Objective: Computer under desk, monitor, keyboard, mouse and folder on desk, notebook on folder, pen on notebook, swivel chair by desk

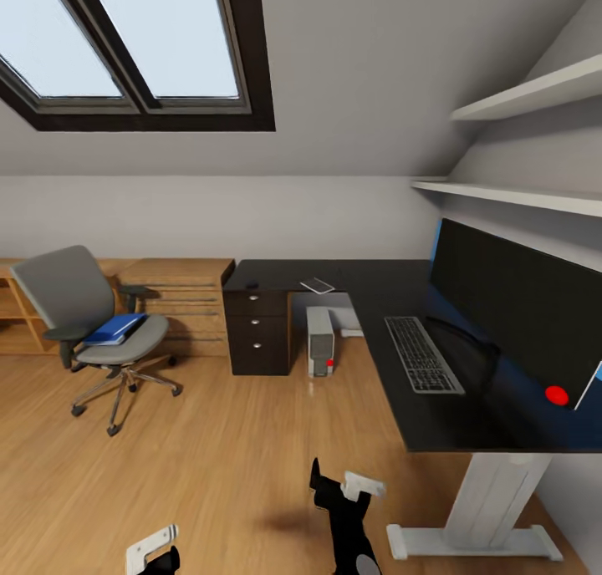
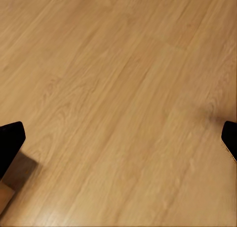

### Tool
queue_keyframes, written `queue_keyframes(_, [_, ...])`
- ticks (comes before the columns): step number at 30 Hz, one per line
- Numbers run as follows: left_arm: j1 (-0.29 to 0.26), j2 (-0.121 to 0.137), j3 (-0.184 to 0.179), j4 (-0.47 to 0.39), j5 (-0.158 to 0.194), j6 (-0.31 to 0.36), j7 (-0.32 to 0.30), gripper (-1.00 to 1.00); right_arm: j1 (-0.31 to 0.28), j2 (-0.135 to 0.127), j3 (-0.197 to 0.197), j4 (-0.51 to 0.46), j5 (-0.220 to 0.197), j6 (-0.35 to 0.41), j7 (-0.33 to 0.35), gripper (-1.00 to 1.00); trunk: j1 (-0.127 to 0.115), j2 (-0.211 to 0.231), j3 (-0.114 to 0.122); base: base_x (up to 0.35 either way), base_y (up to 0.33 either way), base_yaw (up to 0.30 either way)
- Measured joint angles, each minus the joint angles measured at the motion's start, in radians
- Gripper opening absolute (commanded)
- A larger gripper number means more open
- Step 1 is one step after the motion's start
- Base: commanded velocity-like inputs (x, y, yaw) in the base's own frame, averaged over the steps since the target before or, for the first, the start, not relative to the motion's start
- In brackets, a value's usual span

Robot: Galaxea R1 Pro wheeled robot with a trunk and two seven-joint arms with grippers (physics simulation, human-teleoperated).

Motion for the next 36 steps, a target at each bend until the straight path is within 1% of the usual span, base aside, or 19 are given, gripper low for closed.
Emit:
queue_keyframes(1, [0.000,0.000,0.000,0.001,-0.001,0.000,0.000,1.00,-0.004,0.000,0.000,-0.001,0.011,0.005,-0.015,1.00,0.000,0.000,0.000,0.327,0.009,0.000])
queue_keyframes(2, [0.000,0.000,-0.001,0.004,-0.002,0.000,0.000,1.00,-0.014,0.000,0.000,0.001,0.042,0.039,-0.055,1.00,0.000,0.000,0.000,0.328,0.007,0.000])
queue_keyframes(3, [0.000,0.000,-0.001,0.004,-0.002,0.000,0.000,1.00,-0.016,0.000,0.000,0.001,0.051,0.051,-0.069,1.00,0.000,0.000,0.000,0.329,0.005,0.000])
queue_keyframes(4, [0.000,0.000,-0.001,0.005,-0.002,0.000,0.000,1.00,-0.019,0.000,0.000,0.000,0.065,0.074,-0.099,1.00,0.000,0.000,0.000,0.329,0.004,0.000])
queue_keyframes(6, [0.000,0.000,-0.001,0.006,-0.002,0.000,0.000,1.00,-0.024,0.000,0.000,-0.004,0.079,0.105,-0.147,1.00,0.000,0.000,0.000,0.330,0.002,0.000])
queue_keyframes(9, [0.000,-0.001,-0.001,0.007,-0.002,0.000,0.000,1.00,-0.043,0.000,0.000,-0.007,0.086,0.159,-0.186,1.00,0.000,0.000,0.000,0.330,0.001,0.000])
queue_keyframes(10, [0.000,-0.001,-0.001,0.007,-0.002,0.000,0.000,1.00,-0.057,0.000,0.000,-0.008,0.088,0.201,-0.194,1.00,0.000,0.000,0.000,0.330,0.001,0.000])
queue_keyframes(11, [0.000,-0.001,-0.001,0.007,-0.002,0.000,0.000,1.00,-0.065,0.000,0.000,-0.008,0.089,0.228,-0.197,1.00,0.000,0.000,0.000,0.331,0.000,0.000])
queue_keyframes(12, [0.000,-0.001,-0.001,0.007,-0.002,0.000,0.000,1.00,-0.077,0.000,0.000,-0.007,0.088,0.281,-0.198,1.00,0.000,0.000,0.000,0.331,0.000,0.000])
queue_keyframes(13, [0.000,-0.001,-0.001,0.007,-0.002,0.000,0.000,1.00,-0.083,0.000,0.000,-0.007,0.086,0.307,-0.197,1.00,0.000,0.000,0.000,0.331,0.000,0.000])
queue_keyframes(15, [0.000,0.000,-0.001,0.007,-0.002,0.000,0.000,1.00,-0.101,0.000,-0.004,-0.007,0.079,0.391,-0.175,1.00,0.000,0.000,0.000,0.331,0.000,0.000])
queue_keyframes(17, [0.000,0.000,-0.001,0.007,-0.002,0.000,0.000,1.00,-0.109,0.000,-0.007,-0.007,0.079,0.429,-0.145,1.00,0.000,0.000,0.000,0.332,0.000,0.000])
queue_keyframes(19, [0.000,0.000,-0.001,0.007,-0.002,0.000,0.000,1.00,-0.113,0.000,-0.008,-0.006,0.079,0.451,-0.126,1.00,0.000,0.000,0.000,0.332,0.000,0.000])
queue_keyframes(26, [0.000,0.000,-0.001,0.007,-0.002,0.000,0.000,1.00,-0.117,0.000,-0.006,-0.003,0.082,0.488,-0.113,1.00,0.000,0.000,0.000,0.332,0.000,0.000])
queue_keyframes(28, [0.000,0.000,-0.001,0.007,-0.002,0.000,0.000,1.00,-0.118,0.000,-0.006,-0.006,0.086,0.536,-0.112,1.00,0.000,0.000,0.000,0.332,0.000,0.000])
queue_keyframes(29, [0.000,0.000,-0.001,0.007,-0.002,0.000,0.000,1.00,-0.121,0.000,-0.006,-0.007,0.087,0.579,-0.111,1.00,0.000,0.000,0.000,0.332,0.000,0.000])
queue_keyframes(34, [0.000,0.000,-0.001,0.007,-0.002,0.000,0.000,1.00,-0.128,0.000,-0.005,-0.023,0.090,0.618,-0.124,1.00,0.000,0.000,0.000,0.332,0.044,0.000])
queue_keyframes(36, [0.000,0.000,0.000,0.007,-0.002,0.000,0.000,1.00,-0.129,0.000,-0.002,-0.063,0.090,0.627,-0.137,1.00,0.000,0.000,0.000,0.332,0.100,0.000])
